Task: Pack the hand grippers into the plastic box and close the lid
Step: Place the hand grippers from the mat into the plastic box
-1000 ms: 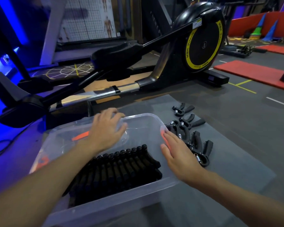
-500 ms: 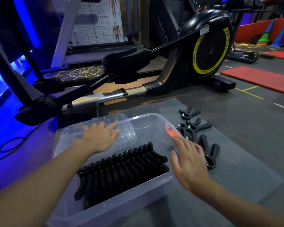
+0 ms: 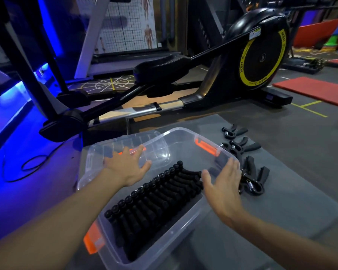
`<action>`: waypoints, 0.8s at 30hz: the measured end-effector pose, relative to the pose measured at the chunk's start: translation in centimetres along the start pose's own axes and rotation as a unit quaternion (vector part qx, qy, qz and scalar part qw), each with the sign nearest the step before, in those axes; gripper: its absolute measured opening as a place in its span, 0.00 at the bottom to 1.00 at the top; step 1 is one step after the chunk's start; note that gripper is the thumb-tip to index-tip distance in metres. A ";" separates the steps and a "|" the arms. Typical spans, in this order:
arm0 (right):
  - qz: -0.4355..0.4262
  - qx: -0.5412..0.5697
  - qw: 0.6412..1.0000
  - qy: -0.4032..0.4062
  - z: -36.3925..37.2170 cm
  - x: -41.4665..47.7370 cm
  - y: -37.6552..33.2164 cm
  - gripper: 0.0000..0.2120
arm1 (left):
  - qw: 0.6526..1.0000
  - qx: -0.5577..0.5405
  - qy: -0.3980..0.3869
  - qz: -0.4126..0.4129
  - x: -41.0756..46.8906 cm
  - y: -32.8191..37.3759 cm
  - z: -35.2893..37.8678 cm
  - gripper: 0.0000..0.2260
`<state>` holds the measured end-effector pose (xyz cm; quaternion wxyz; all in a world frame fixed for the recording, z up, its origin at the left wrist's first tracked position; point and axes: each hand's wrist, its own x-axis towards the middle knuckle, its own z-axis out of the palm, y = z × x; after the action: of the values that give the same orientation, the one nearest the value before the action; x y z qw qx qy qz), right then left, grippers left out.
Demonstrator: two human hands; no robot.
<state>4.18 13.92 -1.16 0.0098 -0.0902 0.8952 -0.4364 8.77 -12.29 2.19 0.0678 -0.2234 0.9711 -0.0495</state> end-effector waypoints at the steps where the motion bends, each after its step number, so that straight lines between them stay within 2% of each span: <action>1: -0.007 0.001 1.000 0.002 0.1 0.6 0.0 0.40 | 1.000 -0.005 0.001 -0.002 -0.3 -0.1 0.1 0.34; 4: -0.059 -0.023 0.998 -0.008 -0.3 4.1 0.4 0.40 | 0.999 -0.004 0.035 0.014 -1.6 -0.1 0.4 0.33; 7: -0.078 -0.031 0.992 -0.093 -1.5 7.1 0.6 0.39 | 0.996 0.001 0.077 0.036 -2.9 -0.3 0.3 0.30; 8: -0.074 -0.024 0.992 -0.095 -1.5 7.3 0.4 0.39 | 0.996 -0.002 0.085 0.039 -3.3 -0.6 0.2 0.29; 12: -0.024 0.072 0.997 -0.021 -0.5 3.6 -0.8 0.37 | 0.990 -0.020 0.125 0.067 -4.3 -1.6 0.6 0.27; 14: -0.027 0.071 0.997 -0.030 0.2 0.5 -0.8 0.36 | 0.989 -0.005 0.138 0.061 -4.2 -1.4 1.2 0.29; 18: -0.023 0.038 0.998 -0.053 0.2 -2.0 -1.2 0.37 | 0.993 0.022 0.110 0.033 -4.0 -0.8 1.4 0.33; 24: -0.079 -0.015 0.986 -0.145 -0.8 2.5 -1.0 0.40 | 0.998 0.046 0.038 -0.037 -6.1 0.8 0.2 0.40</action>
<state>1.75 13.53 0.23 0.1035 -0.2228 0.8810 -0.4044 13.86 -8.90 2.53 0.0389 -0.2535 0.9609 -0.1049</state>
